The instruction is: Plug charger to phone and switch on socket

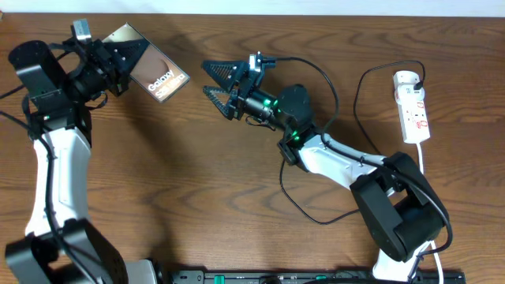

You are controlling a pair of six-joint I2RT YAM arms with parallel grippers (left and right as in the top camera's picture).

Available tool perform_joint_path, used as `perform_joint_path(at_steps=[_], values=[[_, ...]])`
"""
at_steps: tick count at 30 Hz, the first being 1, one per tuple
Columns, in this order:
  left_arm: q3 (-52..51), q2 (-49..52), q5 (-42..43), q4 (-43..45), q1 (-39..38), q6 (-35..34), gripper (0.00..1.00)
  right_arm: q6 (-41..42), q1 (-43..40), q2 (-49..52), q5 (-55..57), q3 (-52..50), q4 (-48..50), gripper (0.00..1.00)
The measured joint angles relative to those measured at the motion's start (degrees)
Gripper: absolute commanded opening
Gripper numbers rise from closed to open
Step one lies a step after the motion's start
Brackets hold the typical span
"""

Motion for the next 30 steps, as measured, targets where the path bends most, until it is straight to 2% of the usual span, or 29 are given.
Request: perform_joint_path(at_steps=[6, 12, 16, 21, 26, 30], values=[[0.0, 6.75, 9.46, 5.81, -0.26, 0.44, 0.07, -7.72, -2.99, 0.0, -5.57, 0.02, -7.19, 0.99], [0.0, 9.31, 14.34, 7.93, -0.83, 0.85, 0.07, -16.2, -5.99, 0.0, -10.84, 0.13, -18.08, 0.99], [0.0, 9.31, 15.69, 8.26, -1.29, 1.68, 0.07, -23.39, -6.93, 0.0, -12.61, 1.44, -33.11, 0.99], [0.0, 9.31, 16.35, 8.26, -2.38, 2.82, 0.07, -34.88, -6.99, 0.02, -11.98, 7.5, -59.19, 0.99], [0.0, 9.31, 16.24, 8.26, -3.72, 3.82, 0.07, -45.94, -6.97, 0.02, -4.87, 16.96, -84.11, 0.99], [0.0, 9.35, 16.24, 8.26, -4.39, 4.74, 0.07, -50.93, -6.97, 0.02, 2.51, 21.75, -95.03, 0.99]])
